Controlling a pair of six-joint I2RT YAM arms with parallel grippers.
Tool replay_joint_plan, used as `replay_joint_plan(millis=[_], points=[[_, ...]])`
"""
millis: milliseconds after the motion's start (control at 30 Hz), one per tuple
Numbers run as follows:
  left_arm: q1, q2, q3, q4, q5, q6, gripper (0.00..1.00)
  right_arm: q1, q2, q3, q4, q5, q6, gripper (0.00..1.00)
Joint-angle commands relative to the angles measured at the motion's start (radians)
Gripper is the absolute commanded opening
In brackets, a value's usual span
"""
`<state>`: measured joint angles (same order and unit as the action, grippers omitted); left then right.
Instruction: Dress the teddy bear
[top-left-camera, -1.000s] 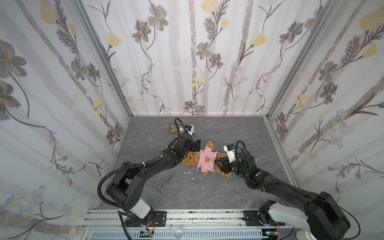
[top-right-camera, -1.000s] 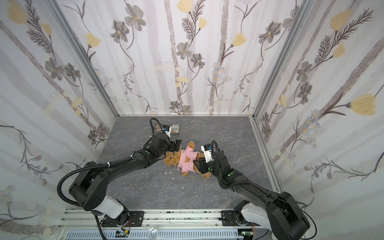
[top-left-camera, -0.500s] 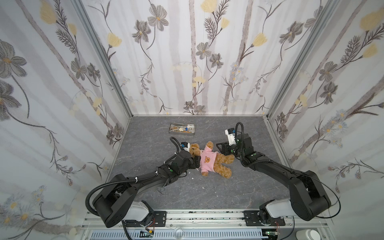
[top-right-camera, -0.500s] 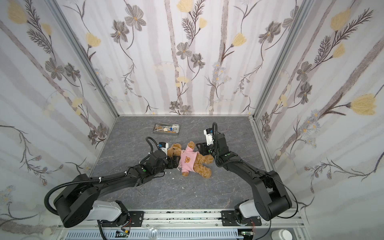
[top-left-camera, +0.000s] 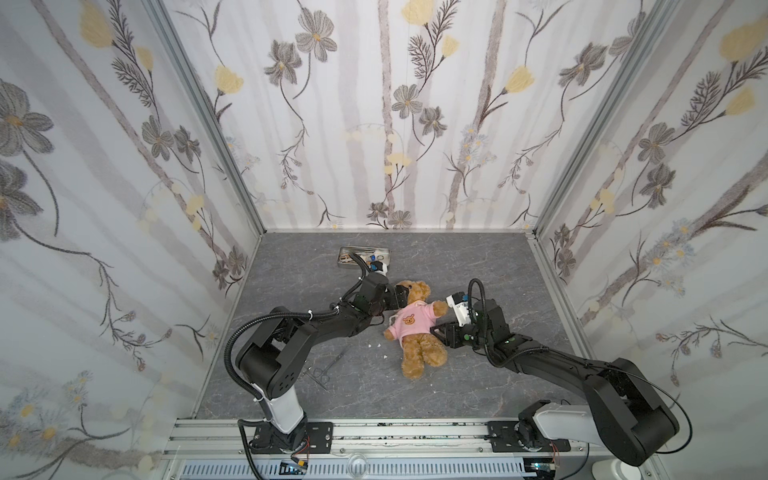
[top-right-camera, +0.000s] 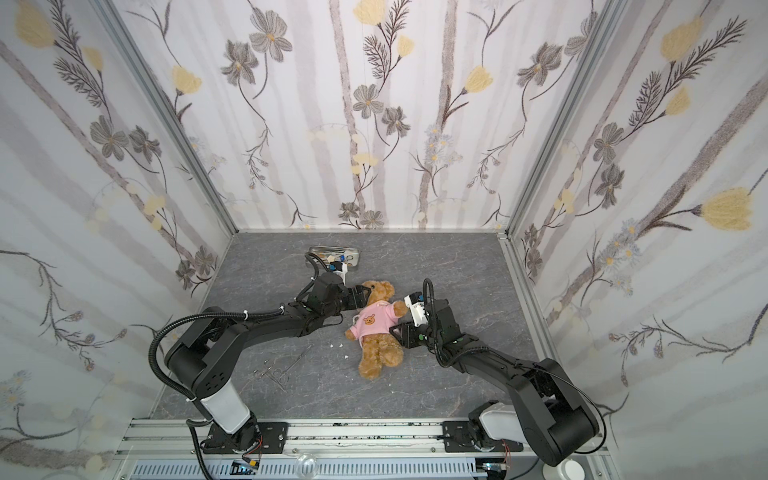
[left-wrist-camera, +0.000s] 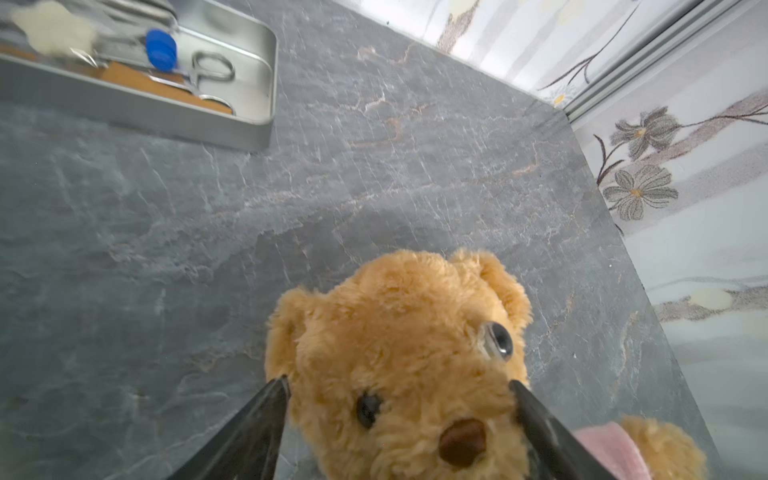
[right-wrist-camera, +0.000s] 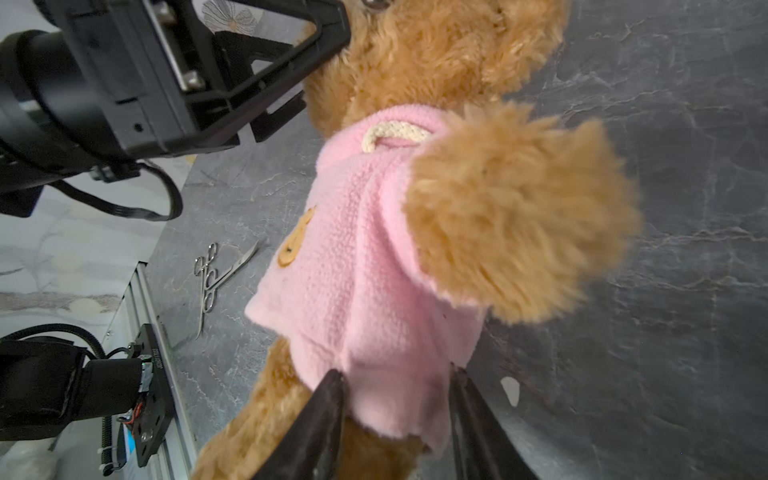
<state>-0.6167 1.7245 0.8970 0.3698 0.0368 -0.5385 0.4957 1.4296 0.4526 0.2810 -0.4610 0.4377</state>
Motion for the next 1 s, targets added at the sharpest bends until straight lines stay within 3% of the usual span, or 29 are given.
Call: replay_joint_plan(millis=[0,133,333,433,600,833,967], points=[[0.006,-0.046,-0.008,0.025,-0.039,0.091,0.85,-0.010,-0.046,0.002,0.049,0.010,0.033,0.51],[0.004,-0.168,-0.089,0.008,-0.047,0.118,0.86,-0.029,-0.085,0.009,0.036,0.054,0.022,0.54],[-0.064,-0.330,-0.231,-0.017,-0.036,0.046,0.85,-0.021,-0.089,0.044,-0.006,0.091,-0.018,0.52],[-0.076,-0.380,-0.294,-0.029,-0.049,-0.051,0.83,0.014,-0.105,0.067,-0.011,0.105,-0.037,0.48],[-0.086,-0.375,-0.341,-0.028,-0.023,-0.126,0.81,0.111,-0.042,0.163,-0.020,0.167,-0.067,0.45],[-0.105,-0.319,-0.366,-0.026,-0.050,-0.099,0.81,0.095,0.203,0.293,0.043,0.176,-0.074,0.40],[-0.104,-0.297,-0.382,-0.025,-0.043,-0.080,0.81,0.075,0.245,0.308,0.046,0.174,-0.071,0.39]])
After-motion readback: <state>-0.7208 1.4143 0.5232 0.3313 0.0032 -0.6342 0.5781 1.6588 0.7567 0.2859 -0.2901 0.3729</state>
